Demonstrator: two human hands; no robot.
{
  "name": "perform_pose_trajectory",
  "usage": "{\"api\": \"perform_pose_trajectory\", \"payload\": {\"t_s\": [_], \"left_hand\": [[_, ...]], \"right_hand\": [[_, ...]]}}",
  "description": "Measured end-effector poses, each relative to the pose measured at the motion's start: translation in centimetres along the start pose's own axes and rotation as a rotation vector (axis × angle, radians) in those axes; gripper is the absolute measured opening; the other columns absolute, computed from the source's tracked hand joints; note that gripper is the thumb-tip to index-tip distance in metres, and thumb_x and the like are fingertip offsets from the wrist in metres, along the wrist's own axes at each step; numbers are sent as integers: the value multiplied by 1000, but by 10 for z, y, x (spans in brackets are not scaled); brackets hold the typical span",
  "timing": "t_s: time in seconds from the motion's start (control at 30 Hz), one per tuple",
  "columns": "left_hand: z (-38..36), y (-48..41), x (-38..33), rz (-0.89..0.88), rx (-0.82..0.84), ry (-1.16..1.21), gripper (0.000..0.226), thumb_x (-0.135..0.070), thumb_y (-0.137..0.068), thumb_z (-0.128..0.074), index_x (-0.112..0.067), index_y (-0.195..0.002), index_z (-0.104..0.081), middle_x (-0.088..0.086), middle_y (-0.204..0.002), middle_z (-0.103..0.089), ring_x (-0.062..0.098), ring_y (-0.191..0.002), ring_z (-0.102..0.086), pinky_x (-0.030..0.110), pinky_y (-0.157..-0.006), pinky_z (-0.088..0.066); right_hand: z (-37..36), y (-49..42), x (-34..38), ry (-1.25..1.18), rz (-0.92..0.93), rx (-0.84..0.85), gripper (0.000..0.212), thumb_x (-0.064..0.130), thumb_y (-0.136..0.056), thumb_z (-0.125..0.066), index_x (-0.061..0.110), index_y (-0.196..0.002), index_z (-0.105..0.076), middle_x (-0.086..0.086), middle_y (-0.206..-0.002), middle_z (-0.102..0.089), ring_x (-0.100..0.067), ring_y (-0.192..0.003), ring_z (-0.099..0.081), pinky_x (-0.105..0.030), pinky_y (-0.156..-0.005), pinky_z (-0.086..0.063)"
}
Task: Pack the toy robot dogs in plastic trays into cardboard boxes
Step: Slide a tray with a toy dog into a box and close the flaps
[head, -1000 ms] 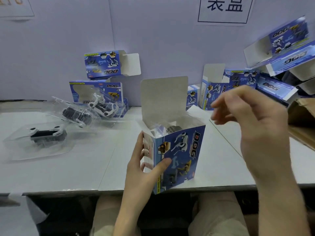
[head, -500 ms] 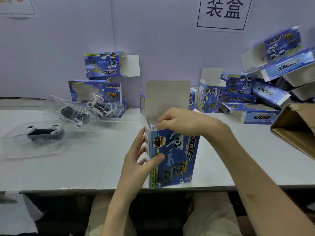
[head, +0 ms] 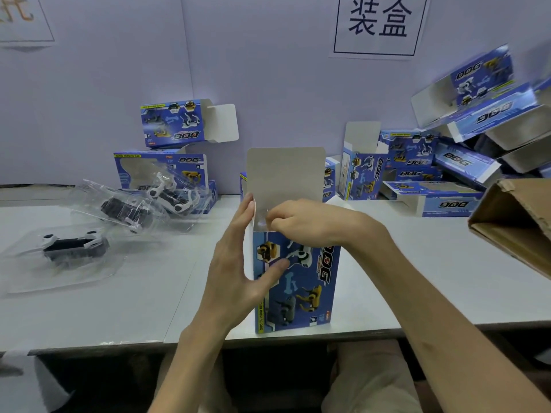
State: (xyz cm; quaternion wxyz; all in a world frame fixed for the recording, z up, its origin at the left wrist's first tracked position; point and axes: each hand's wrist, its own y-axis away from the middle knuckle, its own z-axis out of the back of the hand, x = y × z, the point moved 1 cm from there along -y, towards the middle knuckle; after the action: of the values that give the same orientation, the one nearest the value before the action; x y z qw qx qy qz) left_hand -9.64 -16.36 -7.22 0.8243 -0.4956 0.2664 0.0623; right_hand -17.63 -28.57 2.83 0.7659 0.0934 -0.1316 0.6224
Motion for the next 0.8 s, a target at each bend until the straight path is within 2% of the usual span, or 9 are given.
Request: {"api": "perform_pose_trajectory", "payload": {"t_s": [0.13,0.23,0.4,0.47,0.53,0.63,0.7,0.77,0.8], "left_hand": [[8,-12,0,-161,42,-132,68,-38,-77,-79,-13,-135,-51,-2,-148,-49,15,-141,-40,38,-112,-37],[14,-20,-5,-190,97,-180,54,-40,-75,-79,-13,-119,-60,-5,-124,-65,13,-116,-58,39,-98,-45],[25,-32,-21,-148,178,-259,39,-43,-85,-69,-23,-116,-57,-16,-108,-66,7,-98,-61,33,-93,-44],[26,-34,-28,-167,198,-325,42,-40,-87,-67,-25,-124,-53,-17,-108,-66,8,-100,-62,33,-95,-42],[27,-35,-34,-168,229,-395,54,-43,-88,-66,-29,-136,-47,-15,-112,-66,8,-104,-62,30,-97,-39],[26,-38,-43,-188,303,-594,63,-61,-92,-49,-36,-148,-35,-11,-114,-62,13,-104,-59,29,-101,-36],[20,-38,-50,-200,333,-716,67,-72,-88,-31,-41,-148,-30,-7,-113,-57,17,-105,-56,29,-99,-37],[12,-38,-56,-225,322,-784,70,-77,-84,-28,-44,-146,-30,-3,-110,-56,18,-101,-57,29,-87,-39],[10,-39,-58,-233,320,-797,69,-79,-84,-31,-45,-144,-30,-3,-109,-55,19,-99,-57,29,-80,-37]], "right_hand": [[1,1,0,-23,-10,10,30,24,-105,-35,16,-117,-62,-3,-104,-64,-22,-97,-57,-38,-86,-45],[1,1,0,-30,-24,5,26,23,-105,-36,18,-100,-61,1,-82,-56,-17,-79,-53,-33,-72,-41],[3,9,1,-79,-15,-117,31,17,-99,-43,18,-70,-57,1,-63,-49,-14,-58,-43,-30,-56,-33],[6,16,-1,-126,31,-244,27,14,-95,-45,20,-73,-59,2,-67,-55,-14,-60,-48,-32,-59,-39],[6,23,-7,-88,63,-434,20,15,-94,-49,22,-80,-62,6,-77,-58,-13,-71,-52,-35,-73,-43],[-5,37,-20,-83,-37,-865,12,25,-91,-62,30,-101,-63,11,-106,-55,-9,-102,-49,-34,-93,-35],[-21,46,-31,-372,-155,-1092,28,26,-87,-70,27,-113,-60,8,-113,-54,-12,-109,-52,-30,-93,-41],[-38,51,-38,-666,-222,-1167,35,23,-86,-74,26,-116,-57,13,-112,-58,-10,-109,-56,-27,-89,-46],[-46,50,-38,-743,-219,-1166,33,22,-88,-73,27,-116,-57,20,-110,-60,-2,-108,-56,-27,-89,-47]]}}
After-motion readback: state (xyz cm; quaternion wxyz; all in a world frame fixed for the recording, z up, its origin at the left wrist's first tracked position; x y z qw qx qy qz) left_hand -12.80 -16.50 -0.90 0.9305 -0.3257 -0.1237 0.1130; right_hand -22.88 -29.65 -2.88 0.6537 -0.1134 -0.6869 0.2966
